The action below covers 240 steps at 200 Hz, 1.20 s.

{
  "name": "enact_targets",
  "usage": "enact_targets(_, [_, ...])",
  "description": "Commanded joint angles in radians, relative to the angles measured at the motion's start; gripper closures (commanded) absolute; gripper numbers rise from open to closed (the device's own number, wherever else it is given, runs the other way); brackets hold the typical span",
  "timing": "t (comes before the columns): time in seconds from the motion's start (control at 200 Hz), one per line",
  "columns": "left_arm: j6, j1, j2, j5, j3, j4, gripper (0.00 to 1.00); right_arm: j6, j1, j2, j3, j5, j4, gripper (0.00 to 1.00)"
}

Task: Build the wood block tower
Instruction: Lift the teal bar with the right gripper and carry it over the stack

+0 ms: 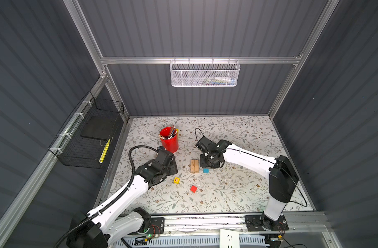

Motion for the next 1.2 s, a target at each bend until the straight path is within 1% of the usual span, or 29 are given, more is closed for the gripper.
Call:
enact_targets(0.0, [-0.020,0.005,-0.030,-0.058,-0.004,-0.075,0.37,0.038,0.017,0.057,0.082,0.012,-0.069,0.76])
enact_targets(0.145, [-0.028,0.005,-0.058,-0.094,-0.010,-0.106,0.36,0.058,0.028,0.122,0.166,0.013,-0.076,0.77])
enact_targets(0.28, [-0.038,0.005,-0.072,-0.116,-0.006,-0.129,0.36,0.077,0.036,0.190,0.248,0.039,-0.101,0.77])
enact_targets(0.4, [-0.052,0.005,-0.076,-0.134,0.000,-0.151,0.36,0.091,0.038,0.234,0.289,0.046,-0.112,0.76])
enact_targets(0.62, [-0.067,0.005,-0.084,-0.134,-0.005,-0.153,0.36,0.105,0.041,0.289,0.323,0.058,-0.105,0.74])
enact_targets(0.71, [-0.069,0.005,-0.083,-0.133,-0.005,-0.150,0.36,0.102,0.042,0.319,0.356,0.067,-0.128,0.74])
enact_targets(0.961, [-0.070,0.005,-0.072,-0.126,-0.007,-0.145,0.36,0.106,0.042,0.353,0.375,0.082,-0.141,0.73])
enact_targets(1.196, [-0.067,0.005,-0.067,-0.125,-0.006,-0.139,0.35,0.105,0.042,0.374,0.382,0.063,-0.143,0.71])
